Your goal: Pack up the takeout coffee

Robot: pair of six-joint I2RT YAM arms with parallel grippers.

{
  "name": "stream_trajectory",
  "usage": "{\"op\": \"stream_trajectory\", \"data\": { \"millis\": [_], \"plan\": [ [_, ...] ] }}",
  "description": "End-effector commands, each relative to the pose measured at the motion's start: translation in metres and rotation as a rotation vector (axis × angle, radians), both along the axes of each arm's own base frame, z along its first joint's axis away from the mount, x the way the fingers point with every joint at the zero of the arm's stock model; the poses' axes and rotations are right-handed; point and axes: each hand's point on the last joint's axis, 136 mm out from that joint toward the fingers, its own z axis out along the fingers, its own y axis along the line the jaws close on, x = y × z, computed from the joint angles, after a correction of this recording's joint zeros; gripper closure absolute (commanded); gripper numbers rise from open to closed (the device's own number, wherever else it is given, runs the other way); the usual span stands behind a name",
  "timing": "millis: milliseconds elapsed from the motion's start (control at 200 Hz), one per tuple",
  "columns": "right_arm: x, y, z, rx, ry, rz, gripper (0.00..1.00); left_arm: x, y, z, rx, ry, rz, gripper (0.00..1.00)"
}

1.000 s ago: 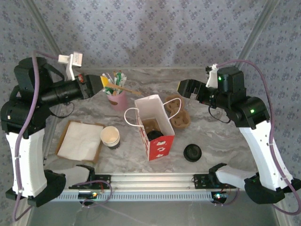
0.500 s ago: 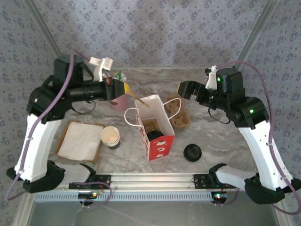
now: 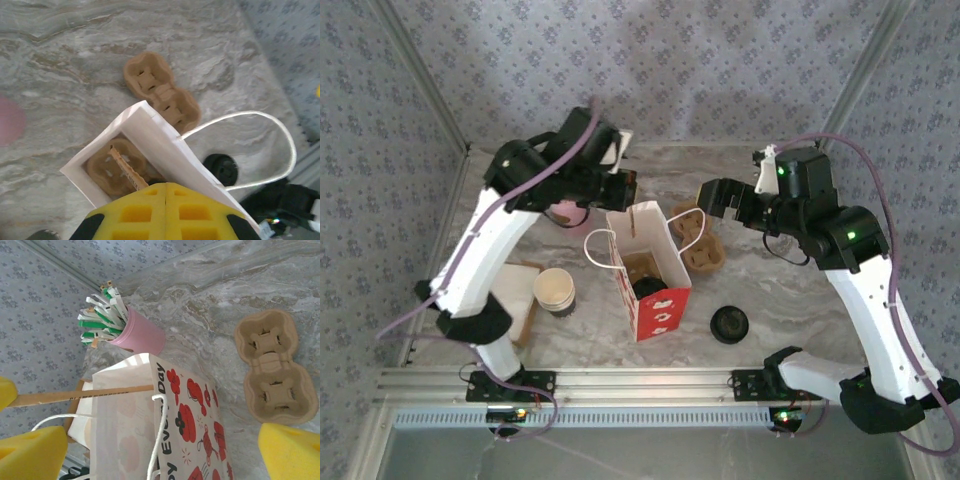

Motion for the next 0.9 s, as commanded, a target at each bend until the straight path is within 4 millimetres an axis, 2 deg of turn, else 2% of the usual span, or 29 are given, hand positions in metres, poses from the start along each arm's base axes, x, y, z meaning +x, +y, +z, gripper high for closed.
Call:
{"op": "stream_trajectory", "data": {
  "millis": [0, 265, 894],
  "plan": [
    [-0.003, -0.003, -0.008, -0.027, 0.013, 0.015, 0.00, -0.002, 0.017, -0.021, 0.217, -0.010, 0.016, 1.00],
    [0.002, -0.007, -0.020, -0.035, 0.042, 0.016, 0.00, 0.002, -0.003, -0.061, 0.324, 0.065, -0.021, 1.00],
    [0.016, -0.006, -0.034, -0.025, 0.080, 0.030, 0.00, 0.018, -0.005, -0.117, 0.534, 0.130, 0.007, 1.00]
  ]
}}
